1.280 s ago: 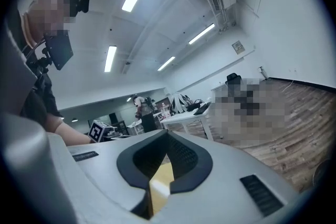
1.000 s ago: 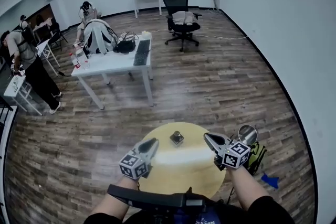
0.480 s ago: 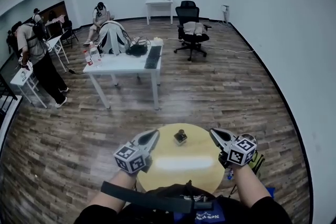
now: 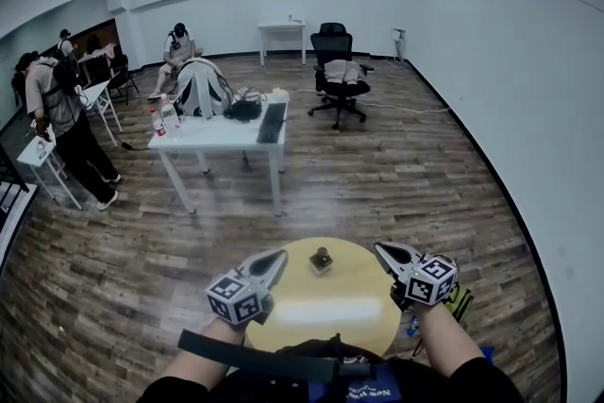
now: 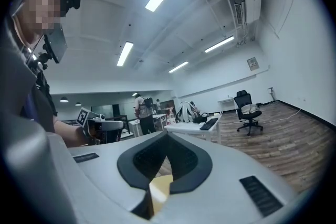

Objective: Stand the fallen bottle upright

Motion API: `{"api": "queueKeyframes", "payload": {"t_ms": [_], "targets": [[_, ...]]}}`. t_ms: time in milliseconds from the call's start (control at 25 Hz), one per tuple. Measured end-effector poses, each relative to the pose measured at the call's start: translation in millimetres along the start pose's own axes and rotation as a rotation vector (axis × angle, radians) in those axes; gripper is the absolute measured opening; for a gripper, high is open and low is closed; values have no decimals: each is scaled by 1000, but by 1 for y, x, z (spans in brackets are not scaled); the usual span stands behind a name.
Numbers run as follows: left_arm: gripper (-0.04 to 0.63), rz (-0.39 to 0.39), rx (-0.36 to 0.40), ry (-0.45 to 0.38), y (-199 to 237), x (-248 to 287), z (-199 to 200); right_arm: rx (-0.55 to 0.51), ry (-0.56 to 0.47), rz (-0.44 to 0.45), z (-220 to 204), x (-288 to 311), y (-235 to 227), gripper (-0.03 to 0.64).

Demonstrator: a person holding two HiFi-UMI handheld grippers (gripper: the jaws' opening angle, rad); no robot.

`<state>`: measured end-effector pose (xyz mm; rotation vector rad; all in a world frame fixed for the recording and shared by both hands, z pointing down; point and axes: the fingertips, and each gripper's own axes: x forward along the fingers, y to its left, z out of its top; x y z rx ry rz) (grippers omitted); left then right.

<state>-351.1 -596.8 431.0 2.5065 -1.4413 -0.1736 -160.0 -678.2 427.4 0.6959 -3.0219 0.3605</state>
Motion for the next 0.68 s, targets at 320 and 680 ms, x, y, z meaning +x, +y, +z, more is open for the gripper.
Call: {"api": "queueKeyframes", "payload": {"t_ms": [320,680], "targets": [[5,4,-12,7,-2,-7,-7,-2,1,13,-4,-1,4,-8],[6,-5,-16,6,-7,-8,-10,-8,10,20,-9,-2,7,-8]]}}
